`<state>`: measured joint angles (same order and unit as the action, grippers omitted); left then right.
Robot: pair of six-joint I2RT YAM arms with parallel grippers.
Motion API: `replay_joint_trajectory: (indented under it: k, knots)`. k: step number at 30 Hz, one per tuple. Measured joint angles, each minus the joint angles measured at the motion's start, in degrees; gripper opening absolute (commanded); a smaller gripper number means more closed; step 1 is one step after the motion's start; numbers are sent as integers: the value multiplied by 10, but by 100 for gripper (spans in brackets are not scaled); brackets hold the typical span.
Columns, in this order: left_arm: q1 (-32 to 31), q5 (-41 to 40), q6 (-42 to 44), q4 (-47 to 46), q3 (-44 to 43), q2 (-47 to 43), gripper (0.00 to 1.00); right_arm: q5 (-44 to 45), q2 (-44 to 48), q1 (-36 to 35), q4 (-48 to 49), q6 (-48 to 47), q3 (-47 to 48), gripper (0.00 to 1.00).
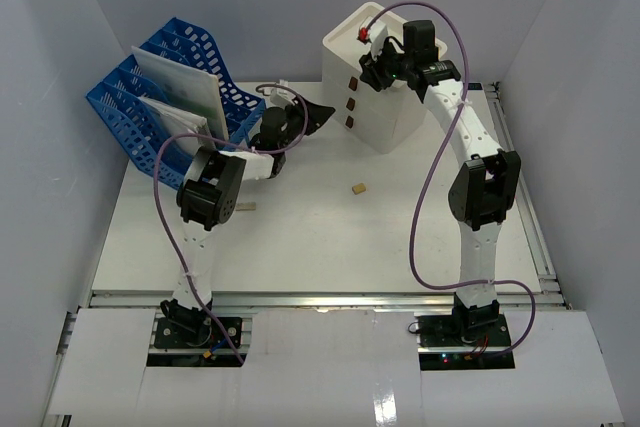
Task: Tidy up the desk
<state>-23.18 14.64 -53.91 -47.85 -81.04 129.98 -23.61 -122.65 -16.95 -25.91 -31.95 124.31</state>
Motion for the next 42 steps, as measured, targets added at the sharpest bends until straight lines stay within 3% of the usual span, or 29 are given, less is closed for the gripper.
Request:
replay_joint_trajectory:
  k: [19, 42]
  knots:
    - [17, 57, 107, 2, 147, -122, 53, -44, -11, 5, -26, -20, 24, 22]
    - [17, 69, 231, 75, 327, -374, 55, -93, -10, 10, -57, -63, 31, 20]
